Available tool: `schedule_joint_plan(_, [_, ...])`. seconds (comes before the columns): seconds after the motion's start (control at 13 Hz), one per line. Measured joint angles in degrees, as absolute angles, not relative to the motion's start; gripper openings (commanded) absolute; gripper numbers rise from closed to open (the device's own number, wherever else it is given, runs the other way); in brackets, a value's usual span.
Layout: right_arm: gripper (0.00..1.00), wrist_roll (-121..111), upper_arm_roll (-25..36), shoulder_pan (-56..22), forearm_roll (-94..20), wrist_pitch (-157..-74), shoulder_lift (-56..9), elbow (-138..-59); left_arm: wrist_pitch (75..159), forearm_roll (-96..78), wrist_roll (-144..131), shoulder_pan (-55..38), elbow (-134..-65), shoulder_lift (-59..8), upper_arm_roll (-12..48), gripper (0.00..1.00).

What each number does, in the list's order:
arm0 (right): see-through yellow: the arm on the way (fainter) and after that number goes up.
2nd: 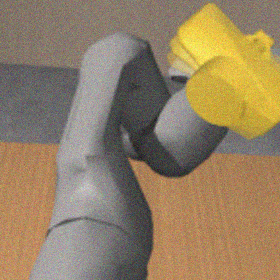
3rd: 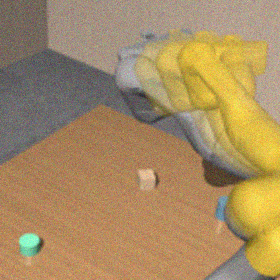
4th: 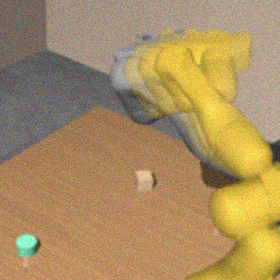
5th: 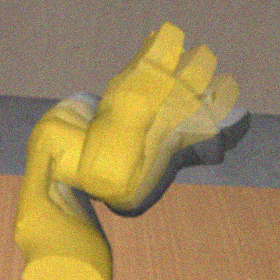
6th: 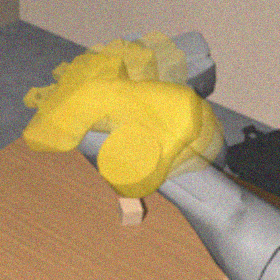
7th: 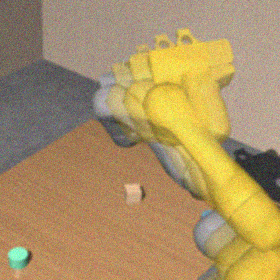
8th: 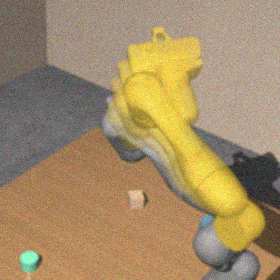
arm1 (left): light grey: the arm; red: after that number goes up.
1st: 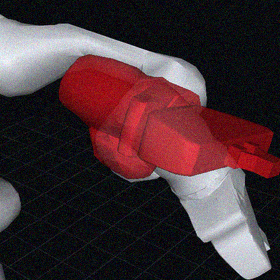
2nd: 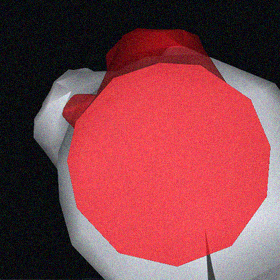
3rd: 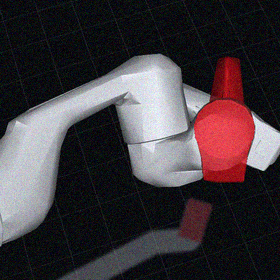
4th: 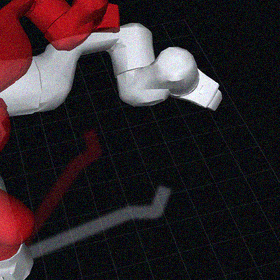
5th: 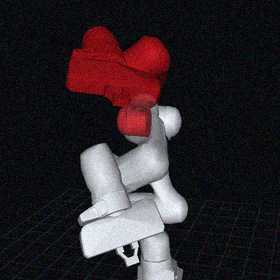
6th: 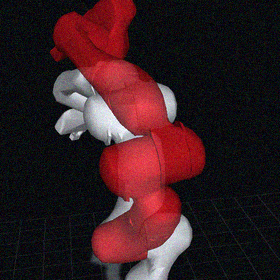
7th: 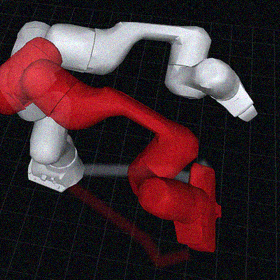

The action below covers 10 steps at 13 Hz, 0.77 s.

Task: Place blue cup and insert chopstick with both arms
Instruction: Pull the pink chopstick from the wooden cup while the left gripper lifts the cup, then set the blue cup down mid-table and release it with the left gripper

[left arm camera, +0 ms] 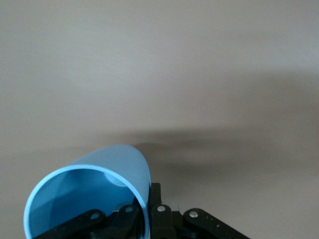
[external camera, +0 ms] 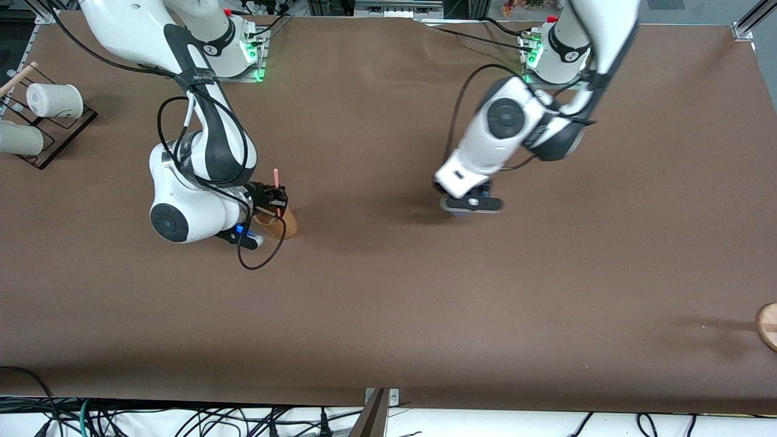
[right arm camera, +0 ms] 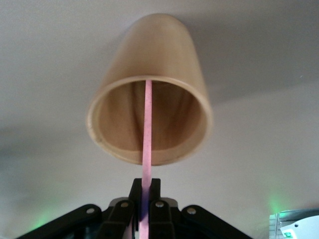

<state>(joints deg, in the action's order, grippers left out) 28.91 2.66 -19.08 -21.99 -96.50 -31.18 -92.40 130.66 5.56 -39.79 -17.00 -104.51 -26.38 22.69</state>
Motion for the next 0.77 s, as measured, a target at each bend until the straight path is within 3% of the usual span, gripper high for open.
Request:
schedule_joint_plan(0.23, [0.00,28.90,2.88,-18.90,-23.21,-95.52,-31.01,-91.74,125.49,13.79,-47.15,-24.60,-90.56,-37.79,22.49,0.00])
schedule_joint_plan(0.46, [0.00,30.78,3.23,-18.72,-24.25,-88.49,-30.68,-86.78,125.03,15.35,-48.10,-25.67,-86.30,-43.22,22.13,0.00])
schedule_joint_plan(0.54, [0.00,32.06,3.29,-18.66,-25.54,-86.00,-30.43,-84.79,124.44,15.88,-48.40,-25.66,-85.78,-43.37,22.09,0.06])
schedule_joint_plan(0.69, [0.00,35.30,3.49,-18.62,-29.25,-81.63,-30.13,-81.64,124.34,17.02,-49.85,-25.78,-85.72,-43.53,22.08,1.00])
schedule_joint_plan(0.77, [0.00,36.95,3.59,-18.53,-30.50,-80.08,-30.12,-80.36,124.34,17.26,-50.41,-25.82,-85.72,-43.61,22.07,1.00])
